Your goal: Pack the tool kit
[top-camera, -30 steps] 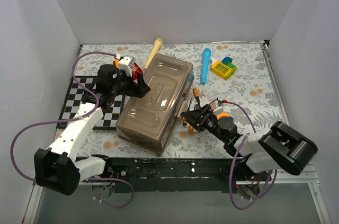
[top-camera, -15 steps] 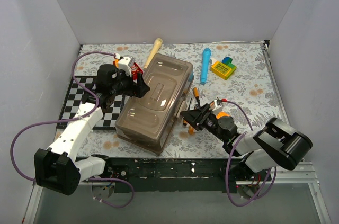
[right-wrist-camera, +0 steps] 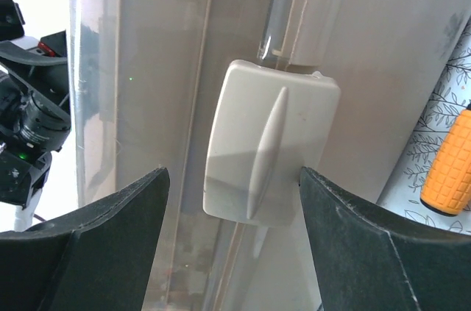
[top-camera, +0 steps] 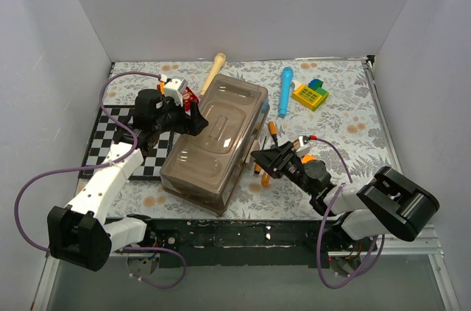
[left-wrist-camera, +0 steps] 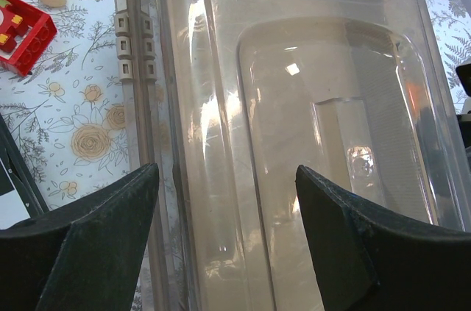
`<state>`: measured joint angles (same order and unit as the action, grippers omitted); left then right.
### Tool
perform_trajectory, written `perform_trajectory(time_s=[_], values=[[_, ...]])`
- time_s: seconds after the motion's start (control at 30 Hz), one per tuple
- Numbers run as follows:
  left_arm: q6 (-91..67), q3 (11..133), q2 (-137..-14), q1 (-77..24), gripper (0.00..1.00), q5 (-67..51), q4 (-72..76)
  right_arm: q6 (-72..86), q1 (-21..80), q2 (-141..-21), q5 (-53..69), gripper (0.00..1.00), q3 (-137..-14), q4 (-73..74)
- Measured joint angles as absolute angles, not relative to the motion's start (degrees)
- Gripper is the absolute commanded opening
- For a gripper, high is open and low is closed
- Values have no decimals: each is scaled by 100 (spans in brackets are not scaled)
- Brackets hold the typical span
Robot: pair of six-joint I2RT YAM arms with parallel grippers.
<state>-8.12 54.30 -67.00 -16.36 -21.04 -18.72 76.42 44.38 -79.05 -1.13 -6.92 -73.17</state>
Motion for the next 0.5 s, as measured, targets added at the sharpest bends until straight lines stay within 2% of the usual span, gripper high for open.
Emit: perform_trajectory(time_s=[0.5], values=[[-812,5430,-6724,-1636,73,-2115,-1831,7778,4438,-7725,-456,81,-541,-7459]])
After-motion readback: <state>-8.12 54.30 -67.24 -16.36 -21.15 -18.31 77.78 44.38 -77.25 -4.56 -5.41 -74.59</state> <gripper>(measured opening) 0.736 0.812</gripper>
